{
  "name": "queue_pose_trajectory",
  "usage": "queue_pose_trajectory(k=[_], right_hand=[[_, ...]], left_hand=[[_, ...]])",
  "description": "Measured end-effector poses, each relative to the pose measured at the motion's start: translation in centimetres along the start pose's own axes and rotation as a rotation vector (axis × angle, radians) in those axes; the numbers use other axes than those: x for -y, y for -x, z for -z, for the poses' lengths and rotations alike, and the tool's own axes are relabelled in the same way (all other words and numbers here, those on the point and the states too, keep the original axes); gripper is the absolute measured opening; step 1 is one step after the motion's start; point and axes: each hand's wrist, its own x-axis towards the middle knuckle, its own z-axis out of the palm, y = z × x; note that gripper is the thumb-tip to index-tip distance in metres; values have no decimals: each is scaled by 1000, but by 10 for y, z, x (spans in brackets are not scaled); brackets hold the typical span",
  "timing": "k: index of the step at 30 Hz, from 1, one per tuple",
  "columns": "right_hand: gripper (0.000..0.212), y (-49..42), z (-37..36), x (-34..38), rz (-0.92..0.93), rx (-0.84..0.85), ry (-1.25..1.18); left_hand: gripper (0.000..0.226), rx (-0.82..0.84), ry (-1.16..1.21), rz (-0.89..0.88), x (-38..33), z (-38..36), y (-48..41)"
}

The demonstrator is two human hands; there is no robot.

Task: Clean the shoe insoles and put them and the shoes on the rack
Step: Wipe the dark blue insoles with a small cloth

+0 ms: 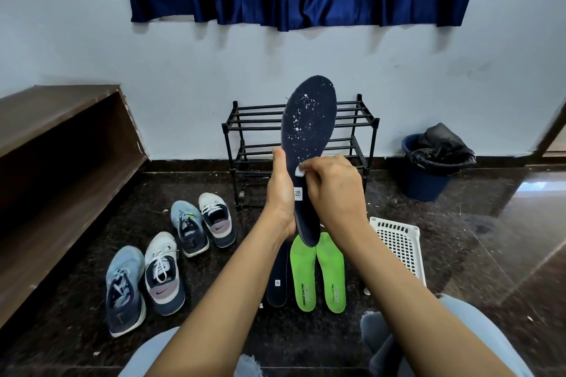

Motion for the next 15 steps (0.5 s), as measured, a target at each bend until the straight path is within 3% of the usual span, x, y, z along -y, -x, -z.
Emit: queue_pose_trajectory(k=[5, 10, 15], right_hand=[[22, 17, -8, 9, 97, 120, 62], [14, 8, -10, 6, 54, -51, 39], [16, 3, -14, 3, 29, -115, 18]], left_hand=[[77, -58, -116, -97, -5, 8, -8], [76, -65, -94, -88, 1, 1, -2], [69, -73, -36, -38, 2, -2, 0]])
